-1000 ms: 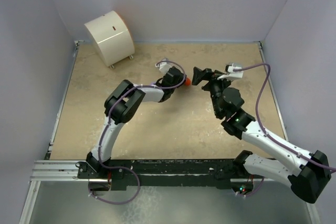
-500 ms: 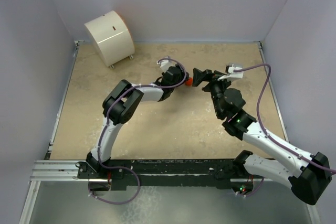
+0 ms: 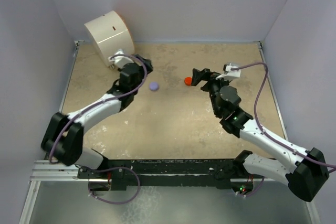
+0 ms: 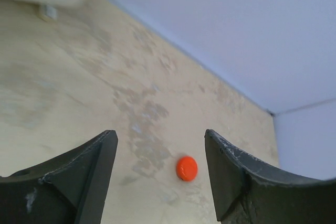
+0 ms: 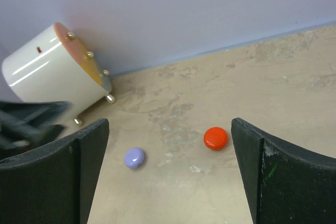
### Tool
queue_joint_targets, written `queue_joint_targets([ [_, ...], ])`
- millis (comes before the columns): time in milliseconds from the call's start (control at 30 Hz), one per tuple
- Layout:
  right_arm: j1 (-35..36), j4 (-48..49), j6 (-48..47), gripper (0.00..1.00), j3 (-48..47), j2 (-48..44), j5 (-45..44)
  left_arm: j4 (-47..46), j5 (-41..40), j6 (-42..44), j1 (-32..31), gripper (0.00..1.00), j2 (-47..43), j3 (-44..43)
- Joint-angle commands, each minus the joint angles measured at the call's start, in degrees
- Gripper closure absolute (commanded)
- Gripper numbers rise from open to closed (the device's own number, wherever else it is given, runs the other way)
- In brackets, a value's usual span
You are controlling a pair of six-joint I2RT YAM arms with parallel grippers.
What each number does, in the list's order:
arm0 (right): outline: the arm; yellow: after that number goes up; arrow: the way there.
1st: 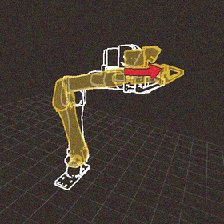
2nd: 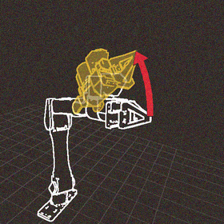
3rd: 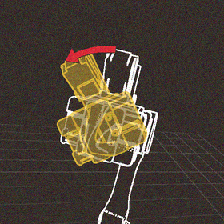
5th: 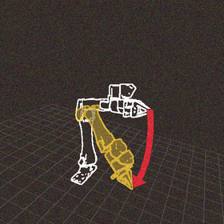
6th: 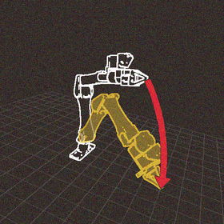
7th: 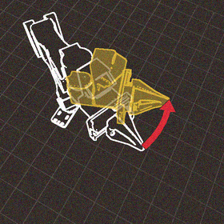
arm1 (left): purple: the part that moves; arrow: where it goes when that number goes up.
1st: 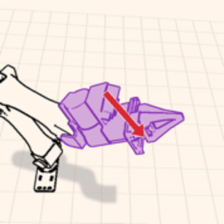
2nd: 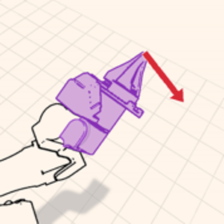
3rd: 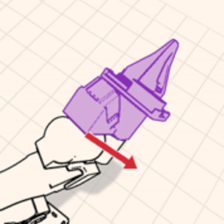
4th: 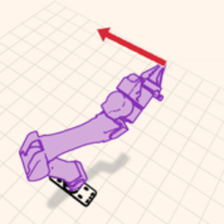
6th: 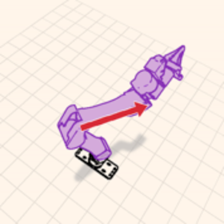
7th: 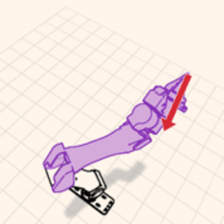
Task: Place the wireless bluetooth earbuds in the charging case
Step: Reset both arms
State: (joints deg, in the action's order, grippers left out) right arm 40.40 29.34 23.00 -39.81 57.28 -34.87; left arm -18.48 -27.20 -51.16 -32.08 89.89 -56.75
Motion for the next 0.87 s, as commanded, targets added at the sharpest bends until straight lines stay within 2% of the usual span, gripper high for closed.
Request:
queue_joint_targets([
  [0, -3.0, -1.0, 5.0, 0.0, -0.5, 1.9, -1.9, 1.9, -6.0, 5.5, 5.1, 0.33, -15.5, 10.8],
  [167, -16.0, 0.6, 10.3, 0.0, 0.8, 3.4, 5.8, 10.4, -20.4, 8.1, 6.9, 0.31, -30.3, 18.4],
  [333, -28.0, 2.9, 11.0, 0.0, -0.4, 8.1, 10.2, 14.6, -29.7, 11.2, 10.1, 0.3, -39.1, 22.7],
  [467, -34.9, 5.5, 11.7, 0.0, -2.1, 13.7, 16.3, 18.0, -26.5, 11.3, 17.3, 0.29, -38.7, 22.3],
  [633, -36.7, 6.2, 11.3, 0.0, -4.5, 17.7, 20.0, 17.2, -20.8, 8.0, 25.3, 0.28, -33.7, 22.6],
  [833, -36.7, 8.0, 9.5, 0.0, -2.6, 15.4, 22.3, 14.6, -16.7, 5.9, 27.5, 0.26, -31.0, 23.7],
])
